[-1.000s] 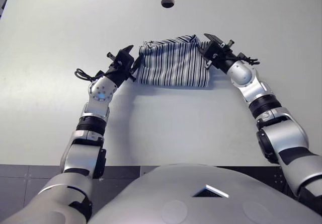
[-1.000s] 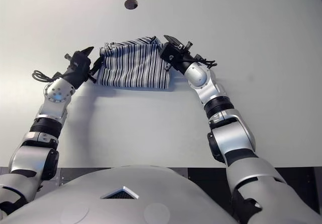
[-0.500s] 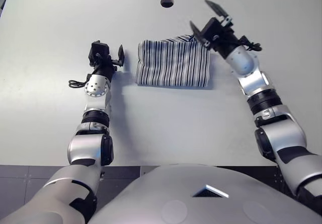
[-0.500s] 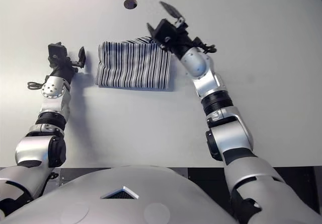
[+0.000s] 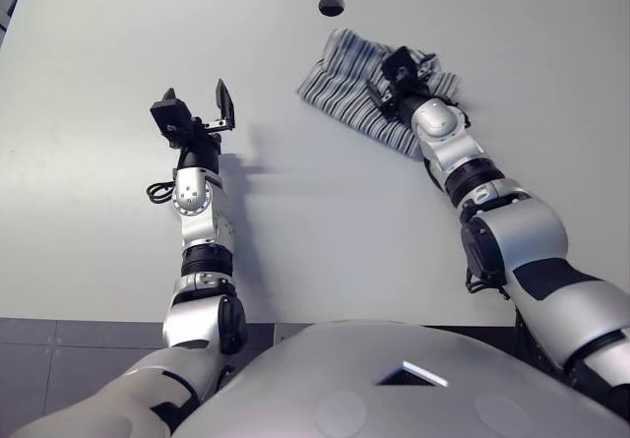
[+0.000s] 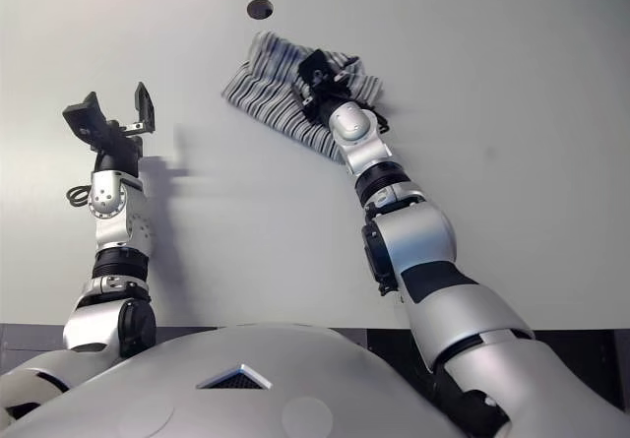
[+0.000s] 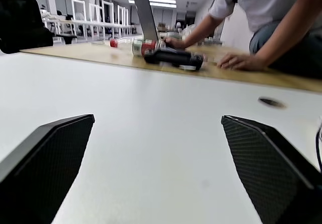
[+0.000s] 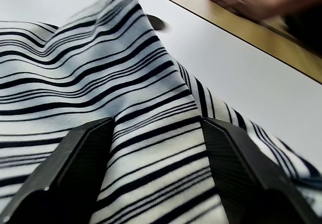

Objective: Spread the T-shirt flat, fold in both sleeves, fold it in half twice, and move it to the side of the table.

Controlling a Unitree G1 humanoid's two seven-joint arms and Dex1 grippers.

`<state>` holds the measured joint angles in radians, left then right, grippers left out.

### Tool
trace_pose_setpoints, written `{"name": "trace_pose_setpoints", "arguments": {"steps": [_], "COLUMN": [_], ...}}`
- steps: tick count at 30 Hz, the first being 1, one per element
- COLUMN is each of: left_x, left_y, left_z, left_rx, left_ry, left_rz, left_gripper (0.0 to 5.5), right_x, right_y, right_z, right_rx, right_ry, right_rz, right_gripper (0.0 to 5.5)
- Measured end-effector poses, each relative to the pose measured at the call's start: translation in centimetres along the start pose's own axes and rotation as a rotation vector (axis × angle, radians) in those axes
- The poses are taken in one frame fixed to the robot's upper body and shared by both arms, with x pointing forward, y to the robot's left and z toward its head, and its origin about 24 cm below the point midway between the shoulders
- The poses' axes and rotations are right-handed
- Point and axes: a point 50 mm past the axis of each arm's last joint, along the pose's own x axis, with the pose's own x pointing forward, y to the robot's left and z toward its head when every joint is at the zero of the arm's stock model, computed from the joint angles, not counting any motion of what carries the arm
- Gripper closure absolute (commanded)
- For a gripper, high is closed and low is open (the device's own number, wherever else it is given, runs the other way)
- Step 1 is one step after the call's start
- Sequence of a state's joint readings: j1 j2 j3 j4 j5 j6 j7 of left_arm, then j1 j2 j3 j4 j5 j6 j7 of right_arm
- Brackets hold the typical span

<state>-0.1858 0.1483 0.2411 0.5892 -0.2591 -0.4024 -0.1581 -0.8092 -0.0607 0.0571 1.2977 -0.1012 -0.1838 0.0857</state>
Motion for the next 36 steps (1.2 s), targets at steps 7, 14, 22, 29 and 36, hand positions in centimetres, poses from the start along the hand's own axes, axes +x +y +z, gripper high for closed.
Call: {"name": "trace_pose_setpoints", "arguments": {"steps": [7, 14, 22, 29, 36], "left_x": [-0.7, -1.7, -2.0, -3.1, -4.6], "left_y": [-0.5, -2.1, -3.9, -7.2, -6.9], "left_z": [0.1, 0.6, 2.2, 1.5, 0.3], "left_rx": [-0.003, 0.106, 0.196, 0.254, 0.242], "left_ry": [-0.049, -0.181, -0.300, -0.325, -0.272], "left_rz": [0.142, 0.177, 0.117, -0.015, -0.019], "left_gripper": [0.80, 0.80, 0.80, 0.78, 0.04], "right_x": [-8.6, -9.5, -6.5, -7.5, -9.7], "right_y": [-17.7, -18.7, -13.8, -0.6, 3.4], "right_z": [-7.0, -7.4, 1.4, 0.0, -1.5], "right_rx": [0.485, 0.556, 0.138, -0.046, -0.026], "right_ry": [0.210, 0.148, -0.490, -0.660, -0.642], "right_rz": [-0.915, -0.941, -0.698, -0.326, -0.321], "right_gripper": [2.34, 2.34, 2.34, 2.15, 1.34]}}
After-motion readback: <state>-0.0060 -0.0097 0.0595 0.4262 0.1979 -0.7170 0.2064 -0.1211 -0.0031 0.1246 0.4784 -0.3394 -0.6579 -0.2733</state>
